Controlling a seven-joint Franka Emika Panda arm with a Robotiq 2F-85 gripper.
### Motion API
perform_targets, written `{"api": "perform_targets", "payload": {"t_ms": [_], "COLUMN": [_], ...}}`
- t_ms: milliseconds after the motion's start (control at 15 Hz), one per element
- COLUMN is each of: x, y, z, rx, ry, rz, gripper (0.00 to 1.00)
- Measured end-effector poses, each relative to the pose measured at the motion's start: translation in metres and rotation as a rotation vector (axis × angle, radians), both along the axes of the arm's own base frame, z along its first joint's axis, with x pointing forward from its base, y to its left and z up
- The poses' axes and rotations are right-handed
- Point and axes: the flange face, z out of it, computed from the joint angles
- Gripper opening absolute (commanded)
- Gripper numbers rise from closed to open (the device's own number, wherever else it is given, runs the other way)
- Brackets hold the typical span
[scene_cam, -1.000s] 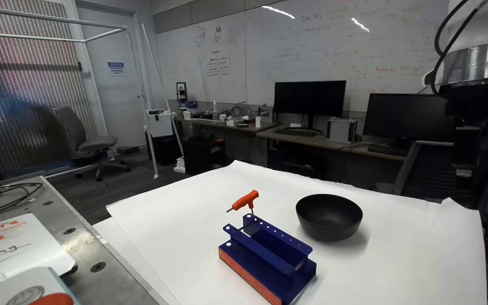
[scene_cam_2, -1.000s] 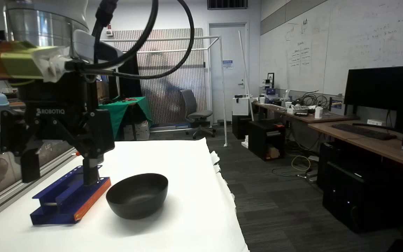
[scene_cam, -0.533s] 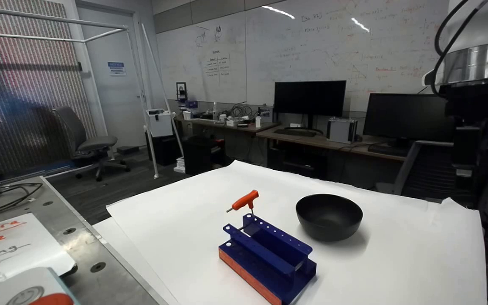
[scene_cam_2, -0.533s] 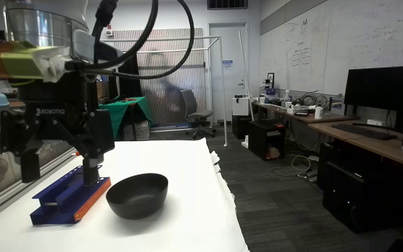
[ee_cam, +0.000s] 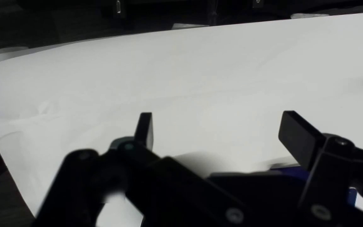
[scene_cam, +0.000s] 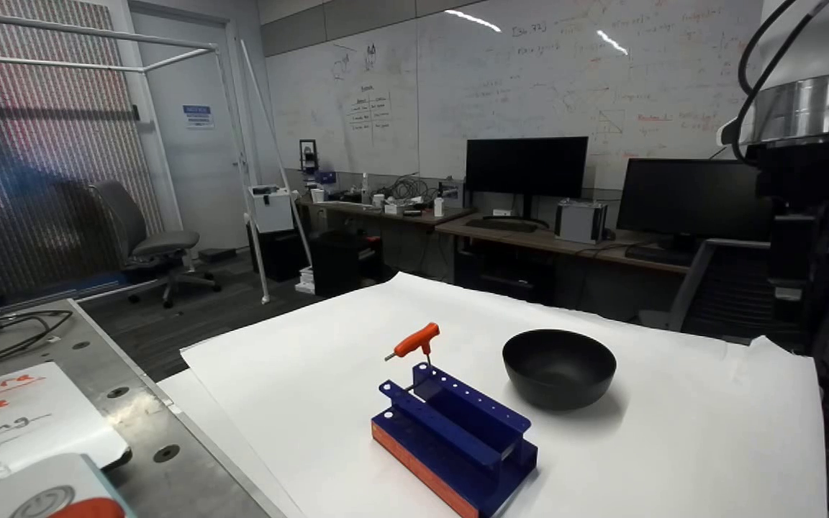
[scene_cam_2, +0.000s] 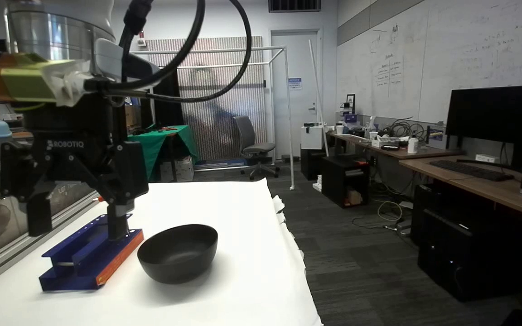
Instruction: Put the metal object with the orange handle in the black bowl
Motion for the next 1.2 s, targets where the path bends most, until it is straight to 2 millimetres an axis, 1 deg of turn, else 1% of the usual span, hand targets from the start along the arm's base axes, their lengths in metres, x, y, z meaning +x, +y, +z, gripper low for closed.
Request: {"api": "perform_targets", "payload": {"t_ms": [1000,1133,1200], "x": [0.000,0.005,0.010], "y": [0.000,0.006,0.013], "z": [-0.001,-0.002,-0.003], "rx": [0.000,-0.002,-0.005], "ry": [0.003,-0.005,-0.017], "rz": [-0.001,0.008,0.020], "gripper": [1.00,1.00,1.00]}}
